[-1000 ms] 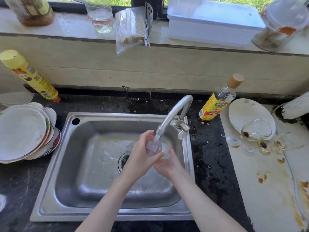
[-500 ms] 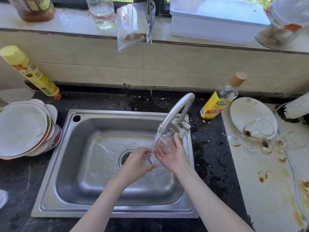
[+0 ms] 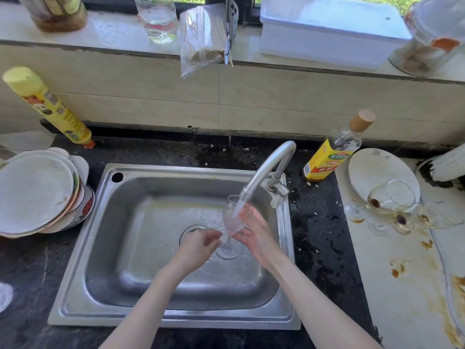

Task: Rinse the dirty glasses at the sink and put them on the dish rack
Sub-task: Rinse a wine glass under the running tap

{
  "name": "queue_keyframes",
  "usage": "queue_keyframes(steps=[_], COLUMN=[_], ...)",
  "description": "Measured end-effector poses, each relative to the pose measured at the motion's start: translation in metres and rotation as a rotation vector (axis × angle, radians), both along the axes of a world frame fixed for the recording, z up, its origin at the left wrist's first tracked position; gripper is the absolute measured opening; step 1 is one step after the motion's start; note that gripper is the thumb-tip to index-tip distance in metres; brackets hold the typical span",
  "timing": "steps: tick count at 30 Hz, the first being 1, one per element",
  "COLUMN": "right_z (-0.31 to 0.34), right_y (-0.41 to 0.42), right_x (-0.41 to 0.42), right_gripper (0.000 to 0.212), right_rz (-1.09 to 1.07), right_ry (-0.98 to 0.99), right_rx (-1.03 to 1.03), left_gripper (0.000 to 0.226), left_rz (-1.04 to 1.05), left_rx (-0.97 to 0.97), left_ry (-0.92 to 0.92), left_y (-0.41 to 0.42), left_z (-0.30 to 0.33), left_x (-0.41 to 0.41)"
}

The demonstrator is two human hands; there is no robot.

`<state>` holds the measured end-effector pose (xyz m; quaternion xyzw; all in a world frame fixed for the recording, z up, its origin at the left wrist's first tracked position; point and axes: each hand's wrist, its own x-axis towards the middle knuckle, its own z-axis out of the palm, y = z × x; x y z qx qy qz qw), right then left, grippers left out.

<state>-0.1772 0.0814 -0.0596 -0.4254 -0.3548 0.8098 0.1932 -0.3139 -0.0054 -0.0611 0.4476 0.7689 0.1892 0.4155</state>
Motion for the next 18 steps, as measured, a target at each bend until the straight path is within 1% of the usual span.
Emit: queue_keyframes(steps=[1,2,4,6,7,8,9,11,13,14,15,17,18], right_z=[0.0,0.0,0.0,0.003,0.004,0.006,0.008,0.013,0.019,0.021,0.021,0.022,0.021], right_y=[0.001,0.003,0.005,0.005,0.005,0.004,0.005,0.007,0.008,0.008,0.008,0.006,0.004], right_x=[0.002,0.004,0.007,0.008,0.008,0.008,0.008,0.006,0.002,0.001,0.0,0.002,0.004], right_gripper=[0.057,0.049,0.05,0.056,0.059,0.06,0.058,0.058,0.059,0.057,0.052,0.035,0.033], right_rz=[0.009,0.02,0.053,0.1,0.134,0.167,0.195,0.251,0.314,0.342,0.367,0.417,0.44], right_ry=[-0.009,-0.028,-0.084,-0.14,-0.161,-0.173,-0.18,-0.212,-0.257,-0.269,-0.269,-0.211,-0.182], right_rx=[0.009,0.018,0.051,0.111,0.151,0.186,0.219,0.27,0.298,0.298,0.295,0.288,0.287], left_gripper=[0.029,0.032,0.042,0.048,0.046,0.039,0.029,0.011,0.009,0.01,0.01,0.011,0.016], left_rz=[0.054,0.107,0.131,0.019,-0.064,-0.144,-0.208,-0.284,-0.381,-0.404,-0.382,-0.244,-0.169], left_rx=[0.052,0.117,0.295,0.515,0.591,0.631,0.617,0.462,0.22,0.138,0.099,0.132,0.162], left_ry=[0.007,0.023,0.091,0.162,0.193,0.199,0.165,0.022,-0.078,-0.127,-0.196,-0.346,-0.378], left_y=[0.001,0.002,0.006,0.013,0.016,0.02,0.023,0.028,0.031,0.032,0.033,0.033,0.033], left_z=[0.001,0.003,0.009,0.015,0.018,0.022,0.026,0.034,0.036,0.038,0.039,0.046,0.048], left_x=[-0.002,-0.003,-0.006,-0.01,-0.011,-0.011,-0.009,-0.005,-0.008,-0.009,-0.011,-0.011,-0.01])
